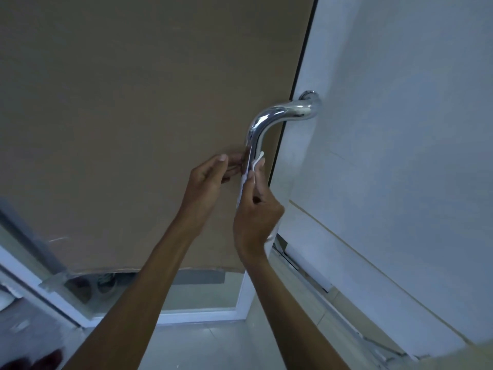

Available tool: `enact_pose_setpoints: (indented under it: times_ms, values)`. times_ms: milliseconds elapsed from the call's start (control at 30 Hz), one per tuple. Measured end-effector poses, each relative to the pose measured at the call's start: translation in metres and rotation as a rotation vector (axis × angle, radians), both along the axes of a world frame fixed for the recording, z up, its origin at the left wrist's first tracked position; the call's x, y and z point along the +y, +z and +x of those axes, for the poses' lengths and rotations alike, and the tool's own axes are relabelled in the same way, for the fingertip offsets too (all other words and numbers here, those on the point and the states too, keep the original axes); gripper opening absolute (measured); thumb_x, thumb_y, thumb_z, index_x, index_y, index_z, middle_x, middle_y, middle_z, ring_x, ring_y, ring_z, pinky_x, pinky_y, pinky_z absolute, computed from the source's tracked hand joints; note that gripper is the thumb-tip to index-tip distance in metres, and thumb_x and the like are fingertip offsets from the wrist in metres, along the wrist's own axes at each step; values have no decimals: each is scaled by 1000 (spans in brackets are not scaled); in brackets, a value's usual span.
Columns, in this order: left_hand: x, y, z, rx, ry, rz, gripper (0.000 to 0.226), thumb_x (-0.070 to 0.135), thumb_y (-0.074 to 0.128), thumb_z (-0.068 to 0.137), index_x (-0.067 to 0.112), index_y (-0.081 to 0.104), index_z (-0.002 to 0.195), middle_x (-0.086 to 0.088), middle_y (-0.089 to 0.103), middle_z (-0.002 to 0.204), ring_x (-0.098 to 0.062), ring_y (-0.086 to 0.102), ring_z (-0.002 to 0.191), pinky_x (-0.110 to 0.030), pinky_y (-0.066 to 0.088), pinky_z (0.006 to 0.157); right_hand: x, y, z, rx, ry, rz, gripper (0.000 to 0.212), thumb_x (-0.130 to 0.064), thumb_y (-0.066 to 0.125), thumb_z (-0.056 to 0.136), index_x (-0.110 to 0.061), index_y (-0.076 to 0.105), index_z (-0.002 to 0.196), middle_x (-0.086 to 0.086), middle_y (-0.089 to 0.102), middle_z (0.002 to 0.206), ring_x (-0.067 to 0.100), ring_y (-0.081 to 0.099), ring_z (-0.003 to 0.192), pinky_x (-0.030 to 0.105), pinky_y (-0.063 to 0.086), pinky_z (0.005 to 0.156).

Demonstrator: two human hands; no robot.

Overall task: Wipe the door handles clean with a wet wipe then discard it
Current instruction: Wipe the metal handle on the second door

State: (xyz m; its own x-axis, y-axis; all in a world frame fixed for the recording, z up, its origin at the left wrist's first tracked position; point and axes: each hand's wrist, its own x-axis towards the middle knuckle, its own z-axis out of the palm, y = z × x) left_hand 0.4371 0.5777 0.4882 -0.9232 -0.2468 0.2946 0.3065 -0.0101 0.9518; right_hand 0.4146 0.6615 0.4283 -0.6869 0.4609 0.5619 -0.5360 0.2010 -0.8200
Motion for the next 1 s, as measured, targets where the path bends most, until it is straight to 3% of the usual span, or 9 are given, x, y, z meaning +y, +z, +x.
enact_pose_setpoints:
  times_ms: [67, 100, 167, 233, 333, 433, 533, 833, 1000]
  values:
    - [0, 0, 0, -3, 8, -7, 35, 23, 40, 113, 23, 74, 118, 7, 79, 115, -10, 72, 114, -25, 48, 98, 0, -23, 3, -45, -11, 57, 39, -40, 54, 103, -34, 61, 140, -18, 77, 91, -4, 44, 52, 28, 41, 51]
    - [0, 0, -1, -2, 12, -6, 34, 23, 40, 113, 23, 74, 118, 7, 79, 114, -9, 72, 113, -25, 48, 98, 1, -35, 6, -76, -29, 109, 37, -42, 53, 104, -39, 59, 141, -19, 64, 74, -3, 38, 50, 28, 42, 57]
    - [0, 2, -1, -7, 22, -6, 34, 21, 41, 113, 26, 75, 114, 9, 79, 110, -8, 72, 111, -22, 49, 97, 3, -56, 10, -111, -52, 189, 36, -45, 51, 106, -44, 59, 140, -19, 44, 73, -4, 32, 48, 19, 41, 71]
    - [0, 4, -2, -7, 29, -10, 34, 20, 41, 113, 27, 75, 111, 10, 80, 108, -8, 73, 109, -21, 50, 96, 7, -76, 14, -140, -29, 210, 35, -32, 57, 103, -29, 68, 137, -18, 44, 71, -6, 32, 42, 2, 34, 65]
    - [-1, 3, -5, -2, 34, 10, 34, 17, 42, 112, 21, 75, 112, 7, 80, 106, -11, 74, 107, -18, 52, 93, 19, -112, 21, -311, -2, 367, 38, -22, 66, 103, -32, 65, 140, -11, 47, 54, 0, 36, 41, 11, 30, 47]
    - [1, 1, -6, 13, 27, 18, 33, 16, 42, 112, 17, 75, 114, 5, 80, 107, -13, 74, 108, -17, 52, 92, 47, -148, 26, -309, 43, 587, 40, -26, 61, 104, -37, 63, 143, -7, 78, 85, 7, 56, 47, 24, 45, 45]
    - [5, -1, -4, 42, 17, 35, 32, 12, 43, 111, 9, 73, 119, 0, 79, 113, -16, 74, 110, -18, 52, 93, 86, -156, 16, -96, 32, 816, 37, -25, 59, 104, -32, 68, 139, -16, 67, 139, 2, 54, 46, 17, 41, 43]
    - [8, -2, 2, 49, 24, 24, 32, 8, 43, 110, 1, 69, 128, -2, 76, 121, -11, 72, 114, -15, 51, 93, 116, -148, -1, -85, 55, 938, 33, -25, 56, 104, -31, 73, 132, -15, 66, 140, -2, 55, 51, 3, 29, 53]
    - [7, -2, 7, 34, 3, -6, 31, 8, 43, 110, 4, 68, 129, 0, 75, 123, -9, 70, 117, -11, 49, 91, 123, -138, -12, -33, 66, 1065, 43, 3, 68, 92, -21, 76, 126, -3, 77, 123, 9, 67, 56, 12, 34, 51]
